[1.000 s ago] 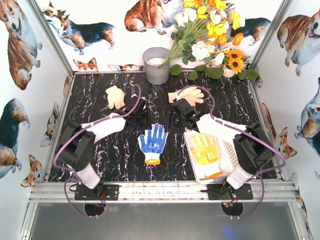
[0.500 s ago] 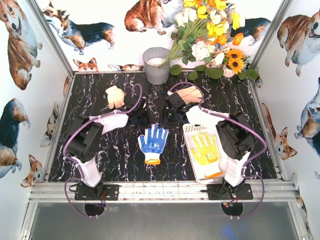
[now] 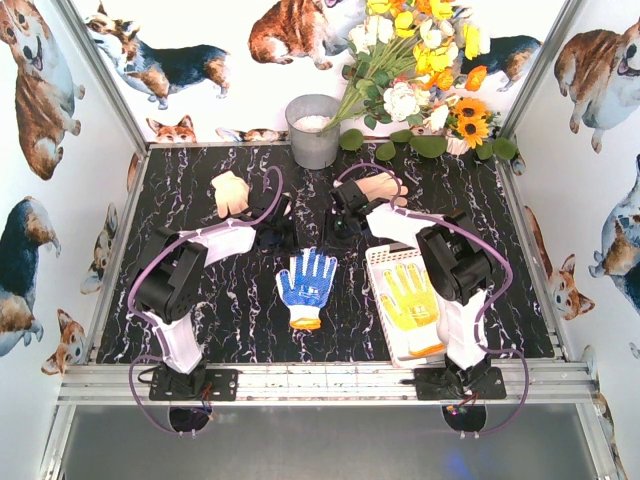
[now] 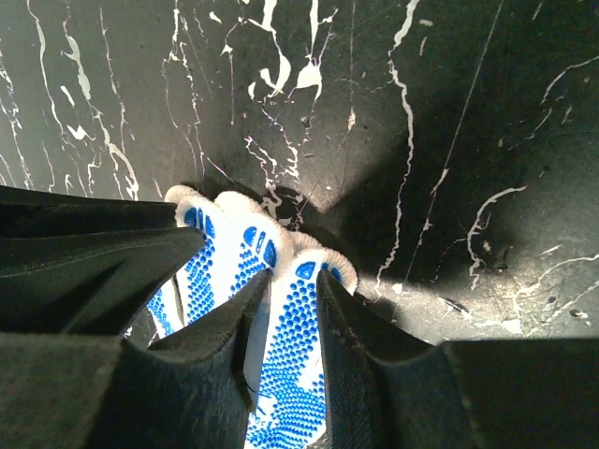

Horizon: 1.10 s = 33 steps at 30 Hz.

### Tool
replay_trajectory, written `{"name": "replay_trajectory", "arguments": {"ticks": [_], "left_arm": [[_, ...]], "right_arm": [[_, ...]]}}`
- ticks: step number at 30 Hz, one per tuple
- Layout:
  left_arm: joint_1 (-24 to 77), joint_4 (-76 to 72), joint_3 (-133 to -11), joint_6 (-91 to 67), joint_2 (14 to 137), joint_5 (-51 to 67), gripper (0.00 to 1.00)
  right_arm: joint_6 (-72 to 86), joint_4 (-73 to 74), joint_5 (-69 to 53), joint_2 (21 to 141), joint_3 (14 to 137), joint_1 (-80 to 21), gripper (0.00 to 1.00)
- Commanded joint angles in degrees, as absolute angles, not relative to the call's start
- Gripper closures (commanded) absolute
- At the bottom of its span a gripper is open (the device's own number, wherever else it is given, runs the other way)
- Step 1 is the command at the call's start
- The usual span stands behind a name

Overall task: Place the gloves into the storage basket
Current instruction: Pair the glove with the glove.

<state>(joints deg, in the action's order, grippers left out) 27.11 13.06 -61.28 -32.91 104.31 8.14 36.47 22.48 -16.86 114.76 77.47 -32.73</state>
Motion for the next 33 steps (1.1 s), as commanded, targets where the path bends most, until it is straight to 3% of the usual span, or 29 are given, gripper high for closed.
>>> {"name": "replay_trajectory", "arguments": {"ticks": [1, 16, 26, 33], "left_arm": [[26.5, 11.6, -62.9, -32.7, 105.6, 8.9, 0.86], [26.4, 10.7, -62.2, -33.4, 105.9, 9.0, 1.0], [25.8, 10.8, -61.4, -33.5, 102.5, 7.2, 1.0], [25.3, 10.5, -58.8, -34.0, 98.2, 5.2, 1.0]], "right_arm": [[36.2, 20.2, -19.5, 115.8, 80.1, -32.3, 0.72], [36.6, 19.0, -22.0, 118.6, 82.6, -32.3, 0.78], [36.2, 19.5, -21.7, 117.3, 83.3, -32.3, 1.0], [35.6, 17.8, -22.6, 114.4, 81.4, -32.3, 1.0]]}}
